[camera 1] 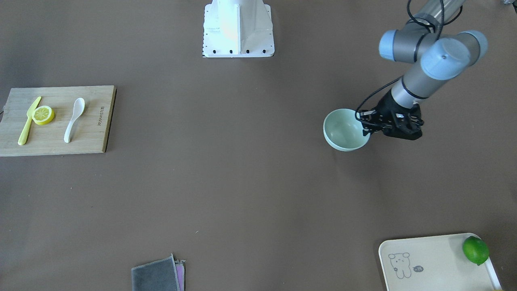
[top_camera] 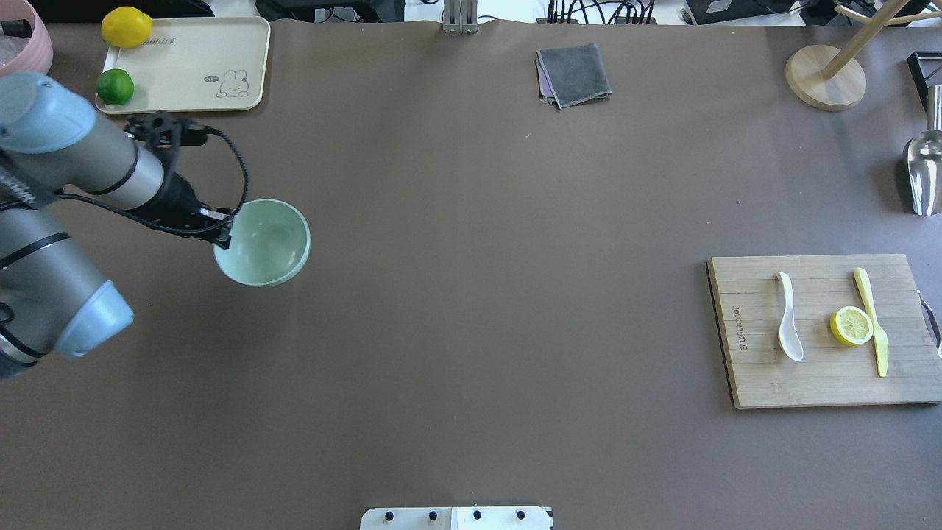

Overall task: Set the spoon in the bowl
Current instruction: 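Drag the bowl toward table center with left gripper while right reaches for spoon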

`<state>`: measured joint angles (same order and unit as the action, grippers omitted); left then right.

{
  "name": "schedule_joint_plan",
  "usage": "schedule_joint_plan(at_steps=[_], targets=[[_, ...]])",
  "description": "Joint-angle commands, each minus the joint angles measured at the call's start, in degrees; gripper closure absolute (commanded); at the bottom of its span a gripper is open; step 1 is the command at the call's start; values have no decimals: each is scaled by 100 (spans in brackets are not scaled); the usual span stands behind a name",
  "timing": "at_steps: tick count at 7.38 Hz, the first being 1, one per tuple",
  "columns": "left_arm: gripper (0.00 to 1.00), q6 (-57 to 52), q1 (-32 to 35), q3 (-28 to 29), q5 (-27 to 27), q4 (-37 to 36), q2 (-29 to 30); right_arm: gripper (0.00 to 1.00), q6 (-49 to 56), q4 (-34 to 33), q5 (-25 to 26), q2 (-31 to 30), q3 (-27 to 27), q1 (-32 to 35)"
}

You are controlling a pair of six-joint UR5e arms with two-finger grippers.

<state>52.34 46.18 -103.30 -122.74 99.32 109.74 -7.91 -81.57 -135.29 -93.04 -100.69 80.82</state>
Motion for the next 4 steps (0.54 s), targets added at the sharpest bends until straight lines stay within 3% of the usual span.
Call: schedule_joint_plan(at_steps=[1,3,4], targets=[[100,1253,-1191,-402,758,-1458,1239,0,-1210,53,20,75,-355,-680],[100,2058,-1890,264,1260,-1363,2005,0,-2760,753,395,189,-425,-1556],[100,2156,-1989,710,1270,-858,2112,0,-3221,957,633,189,-425,-1961]])
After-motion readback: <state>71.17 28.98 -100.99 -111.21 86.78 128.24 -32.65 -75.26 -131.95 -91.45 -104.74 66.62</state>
